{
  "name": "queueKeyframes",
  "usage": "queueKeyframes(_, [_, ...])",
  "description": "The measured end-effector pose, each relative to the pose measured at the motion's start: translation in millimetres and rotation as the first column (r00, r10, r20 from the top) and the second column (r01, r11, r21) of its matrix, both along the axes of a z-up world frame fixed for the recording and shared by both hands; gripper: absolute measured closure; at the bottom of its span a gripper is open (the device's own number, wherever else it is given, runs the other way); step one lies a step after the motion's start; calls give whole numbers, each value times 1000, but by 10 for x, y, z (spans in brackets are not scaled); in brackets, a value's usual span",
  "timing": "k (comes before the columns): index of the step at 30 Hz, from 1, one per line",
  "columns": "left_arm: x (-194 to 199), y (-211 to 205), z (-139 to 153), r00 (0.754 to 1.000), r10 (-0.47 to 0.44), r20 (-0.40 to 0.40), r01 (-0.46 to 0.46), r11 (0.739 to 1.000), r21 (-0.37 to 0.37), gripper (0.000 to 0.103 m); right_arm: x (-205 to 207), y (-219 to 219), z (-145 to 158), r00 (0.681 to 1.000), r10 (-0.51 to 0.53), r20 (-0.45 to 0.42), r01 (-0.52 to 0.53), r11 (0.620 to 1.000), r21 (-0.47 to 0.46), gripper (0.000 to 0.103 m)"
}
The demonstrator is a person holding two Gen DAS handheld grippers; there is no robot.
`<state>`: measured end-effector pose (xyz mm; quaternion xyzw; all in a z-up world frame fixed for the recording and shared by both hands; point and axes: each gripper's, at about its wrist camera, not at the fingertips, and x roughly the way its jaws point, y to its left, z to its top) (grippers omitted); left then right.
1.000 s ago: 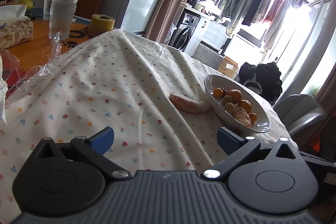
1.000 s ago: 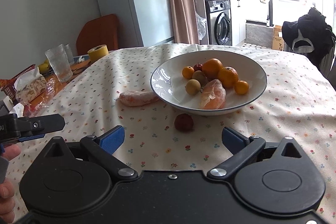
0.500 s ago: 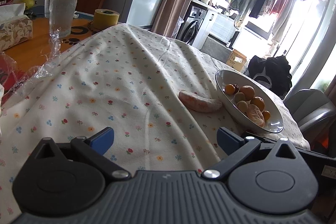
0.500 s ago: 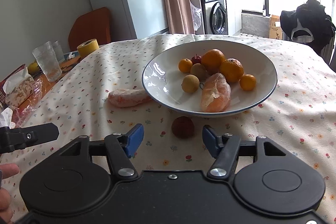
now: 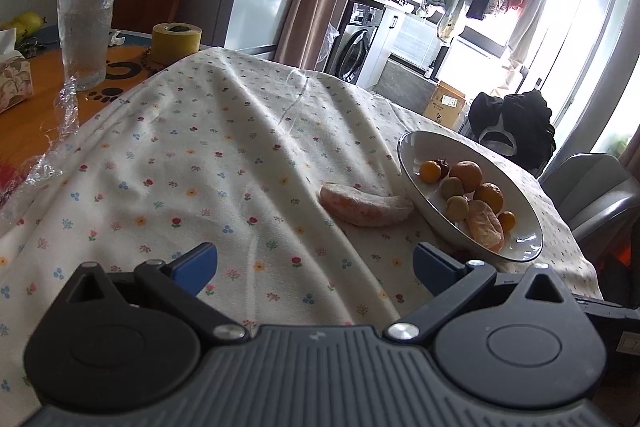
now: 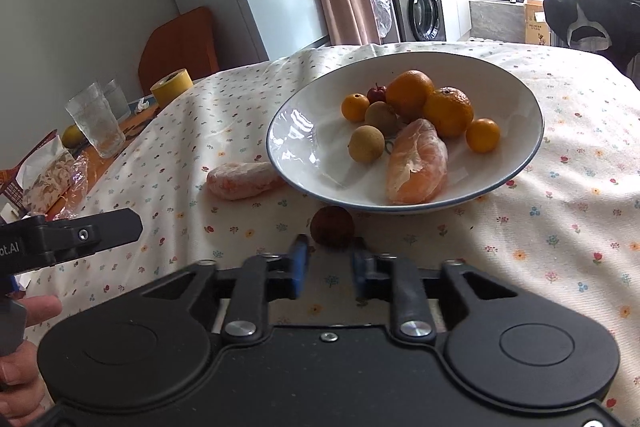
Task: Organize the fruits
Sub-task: 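Grasp the red plum with the right gripper, then carry the plum with the right gripper into the bowl while the left grasps the pink sweet potato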
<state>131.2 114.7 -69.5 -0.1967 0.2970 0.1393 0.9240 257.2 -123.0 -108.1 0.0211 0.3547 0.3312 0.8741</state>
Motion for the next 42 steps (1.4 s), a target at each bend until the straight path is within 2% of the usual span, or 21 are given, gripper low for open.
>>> queueKeyframes(2, [34,-6,-4,1000,0,-7,0,1000,3,0,-9,39,14,1000,1,28,-1,1000,-18,48])
queueKeyframes(5, [100,6,-25,1000,3,-19,-3,1000,2,0,18,102,-2,1000,18,25,-17,1000,-12,49])
queueKeyframes(7, [143,5,-28,1000,2,-26,-2,1000,7,0,25,143,-24,999,19,40,-18,1000,-19,54])
queueKeyframes(8, [161,4,-24,1000,0,-29,0,1000,10,0,27,163,-29,999,18,51,-17,999,-32,64])
queueKeyframes(9, [181,2,-18,1000,-1,-30,2,1000,13,0,28,169,-30,998,13,62,-11,999,-41,79])
queueKeyframes(16, [356,-43,46,1000,-16,-26,17,998,60,0,33,16,42,999,51,11,-51,999,8,80])
queueKeyframes(25, [635,-117,-20,998,-29,-61,34,995,97,2,2,-278,221,998,51,25,-53,997,58,80])
queueKeyframes(32, [785,-192,-87,994,-49,-99,63,988,143,2,123,-431,320,998,23,50,-27,996,90,80])
queueKeyframes(42, [1004,-237,-192,985,-60,-165,93,976,198,2,265,-452,361,998,-3,64,-4,994,110,80])
